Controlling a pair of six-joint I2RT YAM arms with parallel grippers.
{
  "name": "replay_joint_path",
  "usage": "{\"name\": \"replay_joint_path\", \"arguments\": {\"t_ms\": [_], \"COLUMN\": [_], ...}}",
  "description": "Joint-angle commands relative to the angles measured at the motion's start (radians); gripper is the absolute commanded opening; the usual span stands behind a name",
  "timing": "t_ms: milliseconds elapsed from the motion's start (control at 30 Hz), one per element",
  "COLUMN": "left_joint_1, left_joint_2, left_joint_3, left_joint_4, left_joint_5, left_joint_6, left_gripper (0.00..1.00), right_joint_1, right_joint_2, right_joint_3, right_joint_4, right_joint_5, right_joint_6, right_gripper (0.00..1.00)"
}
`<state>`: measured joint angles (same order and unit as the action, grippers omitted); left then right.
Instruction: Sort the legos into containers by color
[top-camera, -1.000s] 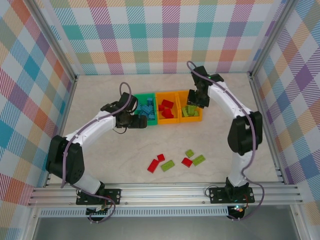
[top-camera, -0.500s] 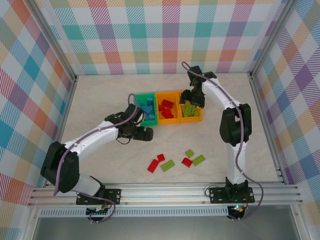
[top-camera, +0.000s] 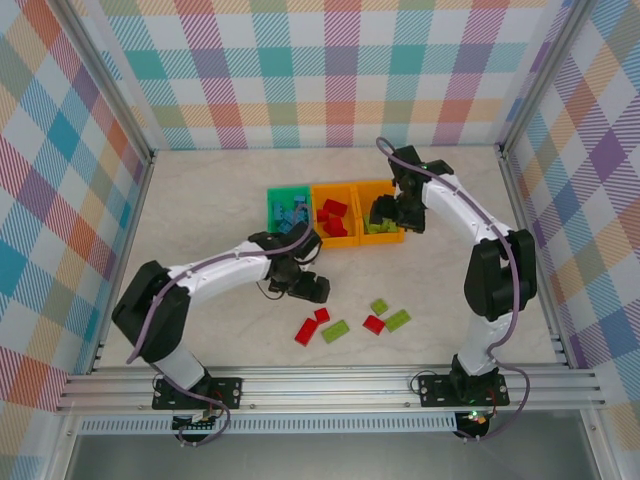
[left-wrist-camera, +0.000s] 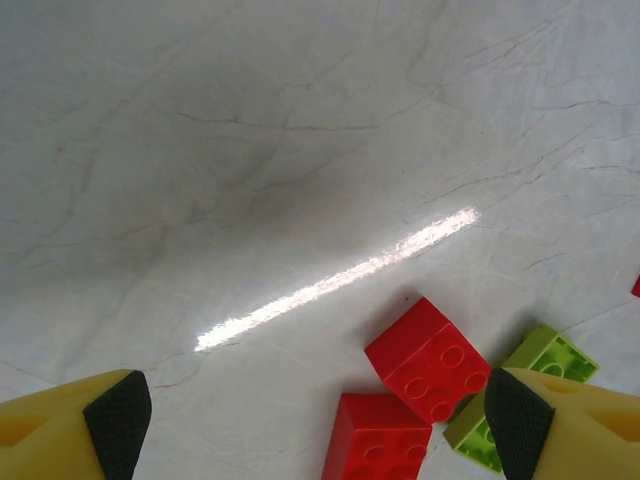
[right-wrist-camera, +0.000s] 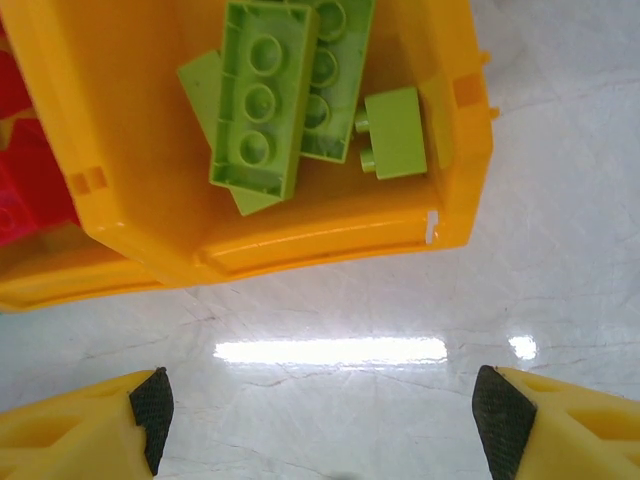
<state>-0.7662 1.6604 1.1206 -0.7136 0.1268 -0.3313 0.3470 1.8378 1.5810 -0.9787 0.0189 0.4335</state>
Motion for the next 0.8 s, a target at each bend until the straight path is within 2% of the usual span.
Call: {"name": "replay_joint_path", "arguments": {"t_ms": [0, 533, 767], "left_joint_1": [-0.042, -0.142, -0.15], "left_joint_2": [0.06, 0.184, 0.231], "left_joint_3": [0.074, 0.161, 0.183], "left_joint_4": [-0.073, -0.142, -0.15], "left_joint_5": [0.034, 0.072, 0.068], "left_joint_6": [-0.066, -0.19, -0.213], "left_gripper": [0.88, 0.83, 0.75], "right_joint_1": [0.0, -0.001, 0.0], "right_joint_2": [-0.033, -0.045, -0.05], "right_joint_3": [-0.029, -0.05, -0.053], "right_joint_4": [0.012, 0.004, -0.005], "right_joint_5": [0.012, 0.033, 0.042], "right_joint_6": [0.02, 0.017, 0.007], "right_gripper": [0.81, 0.82, 0.82]}}
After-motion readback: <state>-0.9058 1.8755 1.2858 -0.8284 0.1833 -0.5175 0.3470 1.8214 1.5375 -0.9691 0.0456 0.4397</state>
